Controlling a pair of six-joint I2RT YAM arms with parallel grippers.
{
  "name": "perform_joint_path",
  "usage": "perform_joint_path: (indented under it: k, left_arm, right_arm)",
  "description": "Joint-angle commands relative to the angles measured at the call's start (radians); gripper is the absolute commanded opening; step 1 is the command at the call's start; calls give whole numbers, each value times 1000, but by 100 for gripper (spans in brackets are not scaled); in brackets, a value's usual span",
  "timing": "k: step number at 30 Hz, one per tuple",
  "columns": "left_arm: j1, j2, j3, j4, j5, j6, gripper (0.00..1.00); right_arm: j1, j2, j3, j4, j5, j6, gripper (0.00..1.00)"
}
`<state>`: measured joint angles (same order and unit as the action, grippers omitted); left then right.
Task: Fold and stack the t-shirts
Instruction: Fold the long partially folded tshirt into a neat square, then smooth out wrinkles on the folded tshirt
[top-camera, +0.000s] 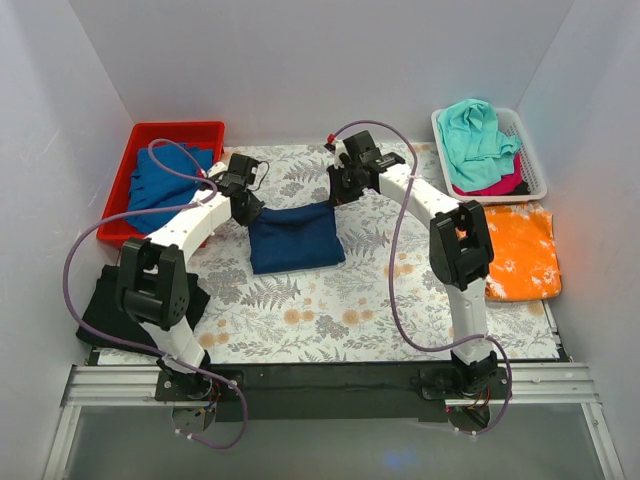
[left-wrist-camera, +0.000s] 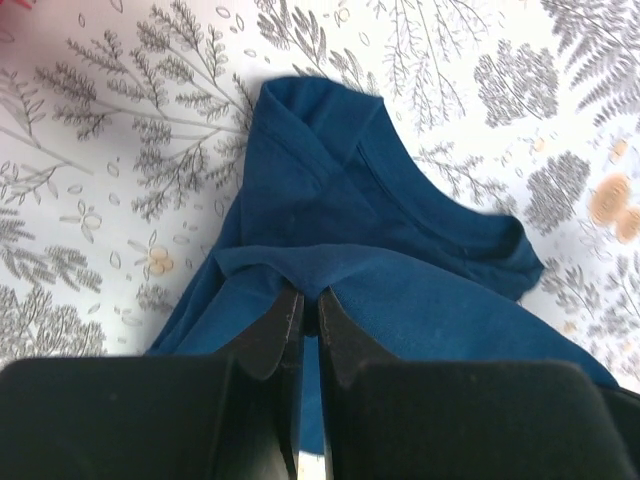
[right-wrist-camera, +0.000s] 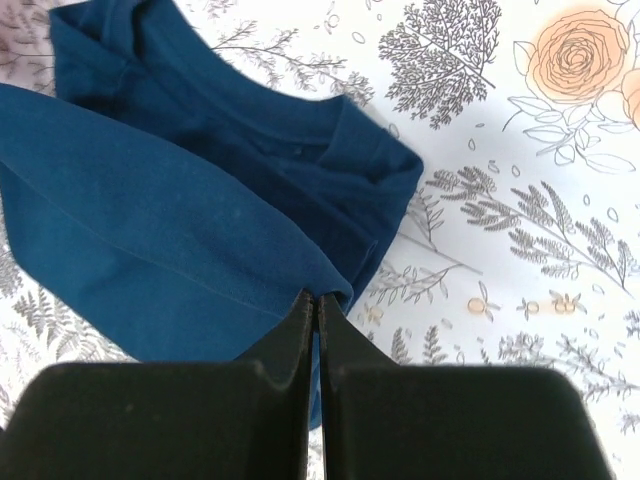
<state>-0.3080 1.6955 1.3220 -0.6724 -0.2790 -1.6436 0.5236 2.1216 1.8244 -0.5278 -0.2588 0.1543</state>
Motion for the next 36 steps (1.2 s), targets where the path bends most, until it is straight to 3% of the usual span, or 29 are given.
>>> perform_joint_path:
  k: [1,8,10,11,12,14,17,21,24,25,27,28,29,32,36]
  left_arm:
    - [14,41,72,10,-51,13,0]
    - [32,138,137,34,-78,33,0]
    - [38,161,175,34,-97,37,0]
    - [40,162,186,36,-109,36,0]
    - [40,159,198,37,-153,27,0]
    - [40,95,171,63,-190,-5,0]
    - [40,-15,62,244,-158,43,0]
    - [35,-20,59,228,-140,64,4]
    - [35,-11,40,188,-157,47,14]
    - [37,-10,34,185,-160,44,25]
    - [37,-8,28,178,-173,39,36]
    - [37,-8,26,178,-175,36,62]
    - [37,-5,29,180,-180,37,67]
    - [38,10,51,171,-187,42,76]
    - [37,7,46,175,-120,30,76]
  right_arm:
    - [-11,64,93,8,-28,4,1]
    - [-36,196,254,0,-59,14,5]
    - [-49,218,300,-14,-71,16,25]
    - [-54,225,317,-17,-71,16,42]
    - [-60,225,346,-20,-65,14,45]
    - [-79,210,358,-18,-65,19,49]
    - [-99,164,343,-18,-59,19,50]
    - [-100,104,277,-17,-78,22,50]
    - [-88,69,228,-17,-89,21,50]
    - [-83,60,216,-17,-92,13,50]
    - [-63,37,181,-17,-92,4,50]
    - [-56,29,171,-17,-91,-1,49]
    - [-45,20,159,-17,-94,-2,49]
    - [-25,5,118,-17,-99,-7,48]
    - [10,-9,73,-18,-89,-12,47]
